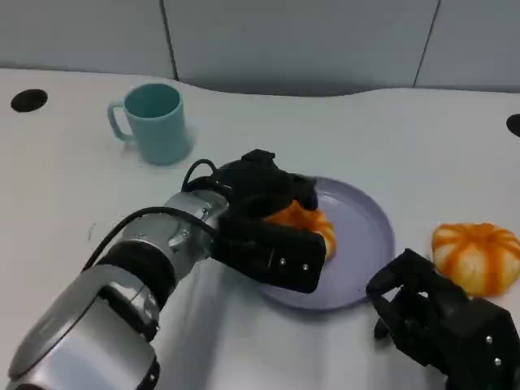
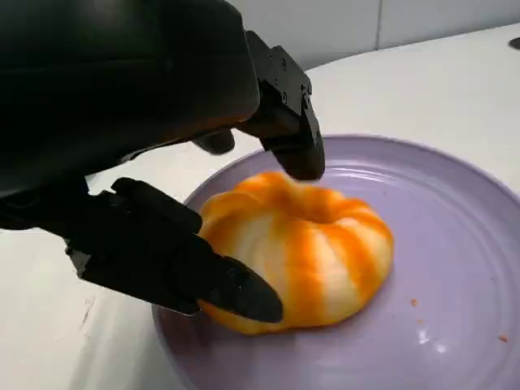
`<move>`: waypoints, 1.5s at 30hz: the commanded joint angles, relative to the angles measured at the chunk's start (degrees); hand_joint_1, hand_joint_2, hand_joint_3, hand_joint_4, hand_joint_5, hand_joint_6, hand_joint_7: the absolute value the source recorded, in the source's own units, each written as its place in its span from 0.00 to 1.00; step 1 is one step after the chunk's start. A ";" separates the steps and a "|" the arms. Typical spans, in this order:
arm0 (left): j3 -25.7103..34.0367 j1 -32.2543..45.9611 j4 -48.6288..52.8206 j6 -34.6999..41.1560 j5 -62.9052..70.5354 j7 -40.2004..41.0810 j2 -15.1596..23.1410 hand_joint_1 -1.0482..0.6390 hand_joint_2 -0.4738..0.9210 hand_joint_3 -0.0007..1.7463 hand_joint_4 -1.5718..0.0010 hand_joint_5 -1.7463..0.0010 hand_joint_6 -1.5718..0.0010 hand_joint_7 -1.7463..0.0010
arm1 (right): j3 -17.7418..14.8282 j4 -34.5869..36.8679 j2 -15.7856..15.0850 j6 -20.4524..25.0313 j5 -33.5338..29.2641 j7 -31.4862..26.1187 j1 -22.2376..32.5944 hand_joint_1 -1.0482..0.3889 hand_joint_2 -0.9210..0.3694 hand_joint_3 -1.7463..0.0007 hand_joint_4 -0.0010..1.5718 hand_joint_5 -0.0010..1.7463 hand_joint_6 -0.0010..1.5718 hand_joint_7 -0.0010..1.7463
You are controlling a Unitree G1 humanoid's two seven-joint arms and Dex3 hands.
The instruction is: Grasp the bread from the table and place it into the plate.
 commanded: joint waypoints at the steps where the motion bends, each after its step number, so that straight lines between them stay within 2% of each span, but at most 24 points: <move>1: -0.29 -2.51 0.00 -0.92 0.27 0.49 0.95 0.18 1.00 0.05 1.00 0.94 0.98 0.91 | -0.31 -1.40 -0.43 0.95 0.34 -0.16 0.48 0.55 0.00 0.79 0.37 1.00 0.24 1.00; 3: 0.40 -2.95 0.13 -1.04 -0.51 0.02 1.12 0.15 1.00 0.07 1.00 0.99 1.00 0.93 | -0.26 -1.42 -0.64 1.02 0.01 -0.23 0.37 0.55 0.00 0.79 0.37 1.00 0.24 1.00; 8: 3.67 -3.44 -0.08 -2.29 -4.02 -3.03 2.53 0.10 1.00 0.10 1.00 1.00 0.99 0.94 | -0.39 -1.31 -0.76 1.29 0.00 -0.18 0.07 0.55 0.00 0.79 0.36 1.00 0.23 1.00; 11: 8.24 -2.33 -0.83 -5.04 -9.77 -8.15 4.39 0.10 1.00 0.10 1.00 1.00 0.99 0.94 | -0.65 -0.65 -0.73 0.89 0.48 -0.05 -0.29 0.55 0.00 0.79 0.35 1.00 0.23 1.00; 14: 15.17 2.13 -3.56 -9.68 -18.79 -15.40 7.33 0.12 1.00 0.09 1.00 1.00 0.97 0.94 | -0.60 -0.56 -0.73 0.82 0.27 -0.27 -0.28 0.55 0.00 0.79 0.35 1.00 0.23 1.00; 17: 23.32 7.86 -7.27 -12.06 -30.93 -26.02 9.09 0.13 1.00 0.09 1.00 1.00 0.96 0.94 | -0.70 -0.07 -0.84 0.25 0.52 -0.01 -0.25 0.55 0.00 0.79 0.35 1.00 0.23 1.00; 21: 31.87 15.67 -14.20 -8.76 -45.16 -39.11 10.19 0.11 1.00 0.09 1.00 1.00 0.97 0.95 | -0.87 0.33 -0.95 -0.17 1.03 0.34 -0.33 0.54 0.00 0.79 0.35 1.00 0.23 1.00; 24: 35.73 21.93 -20.71 -5.61 -51.74 -43.98 11.11 0.07 1.00 0.12 0.98 0.99 0.97 0.96 | -1.00 0.20 -1.15 -0.53 1.25 0.57 -0.17 0.55 0.00 0.79 0.35 1.00 0.24 1.00; 26: 39.88 28.10 -26.74 0.35 -60.08 -48.52 10.52 0.09 1.00 0.13 0.94 0.97 0.95 0.95 | -1.21 0.71 -1.31 -0.97 1.68 0.93 -0.36 0.55 0.00 0.79 0.36 1.00 0.24 1.00; 28: 42.48 33.53 -32.32 5.12 -65.24 -50.60 10.38 0.12 1.00 0.13 0.89 0.95 0.92 0.95 | -1.33 0.98 -1.44 -1.02 2.01 1.21 -0.51 0.56 0.00 0.79 0.37 1.00 0.24 1.00; 29: 42.92 35.36 -34.47 6.43 -65.98 -50.53 10.53 0.16 1.00 0.14 0.84 0.93 0.87 0.95 | -1.35 0.96 -1.47 -0.89 2.06 1.29 -0.54 0.55 0.00 0.79 0.37 1.00 0.24 1.00; 31: 43.79 39.21 -39.00 9.82 -67.02 -48.70 10.63 0.18 1.00 0.15 0.81 0.92 0.85 0.95 | -1.36 1.14 -1.59 -1.19 1.96 1.35 -0.60 0.55 0.00 0.79 0.37 1.00 0.24 1.00; 32: 44.46 41.63 -41.55 12.07 -67.54 -47.01 10.47 0.22 1.00 0.14 0.71 0.89 0.77 0.95 | -1.36 1.20 -1.64 -1.47 1.87 1.33 -0.60 0.55 0.00 0.79 0.37 1.00 0.24 1.00; 33: 45.15 44.44 -44.34 14.36 -67.58 -44.02 9.88 0.24 1.00 0.13 0.66 0.88 0.73 0.95 | -1.34 1.07 -1.75 -1.61 1.70 1.29 -0.50 0.55 0.00 0.79 0.37 1.00 0.24 1.00; 34: 45.57 46.56 -46.71 16.22 -67.32 -41.47 9.41 0.25 1.00 0.12 0.66 0.71 0.66 0.94 | -1.33 0.97 -1.82 -1.71 1.56 1.26 -0.42 0.55 0.00 0.79 0.37 1.00 0.24 1.00; 35: 45.81 48.39 -48.73 17.35 -66.62 -39.05 9.02 0.27 1.00 0.12 0.73 0.47 0.62 0.93 | -1.35 0.75 -1.84 -1.52 1.47 1.18 -0.33 0.55 0.00 0.79 0.37 1.00 0.24 1.00; 37: 46.05 50.91 -51.92 19.20 -66.05 -36.21 8.50 0.29 1.00 0.12 0.81 0.25 0.60 0.89 | -1.38 0.32 -1.85 -1.08 1.36 1.04 -0.16 0.55 0.00 0.80 0.37 1.00 0.24 1.00; 38: 46.06 51.55 -52.95 19.88 -65.98 -35.50 8.39 0.30 1.00 0.12 0.84 0.18 0.60 0.87 | -1.40 0.22 -1.84 -0.97 1.34 1.00 -0.12 0.55 0.00 0.80 0.37 1.00 0.24 1.00; 40: 45.68 53.62 -55.35 21.78 -64.64 -33.26 8.73 0.31 1.00 0.12 0.86 0.15 0.60 0.86 | -1.31 0.01 -2.03 -0.94 0.95 0.87 0.03 0.55 0.00 0.80 0.37 1.00 0.24 1.00; 41: 45.21 55.05 -56.39 22.96 -63.02 -31.69 9.30 0.35 1.00 0.09 0.86 0.07 0.70 0.51 | -1.24 -0.15 -2.28 -1.03 0.63 0.87 0.19 0.54 0.00 0.80 0.37 1.00 0.24 1.00; 42: 44.89 56.06 -57.22 23.91 -61.83 -30.54 9.68 0.37 1.00 0.08 0.84 0.03 0.75 0.34 | -1.19 -0.28 -2.44 -1.10 0.41 0.88 0.30 0.54 0.00 0.80 0.37 1.00 0.24 1.00; 44: 44.60 56.68 -57.15 24.63 -60.53 -29.75 9.96 0.40 1.00 0.05 0.80 0.01 0.78 0.18 | -1.17 -0.32 -2.58 -1.20 0.17 0.84 0.37 0.53 0.00 0.80 0.37 1.00 0.24 1.00; 45: 44.59 56.74 -57.17 24.81 -60.33 -29.64 9.94 0.41 1.00 0.04 0.79 0.00 0.78 0.15 | -1.16 -0.31 -2.60 -1.21 0.14 0.80 0.37 0.53 0.00 0.80 0.37 1.00 0.24 1.00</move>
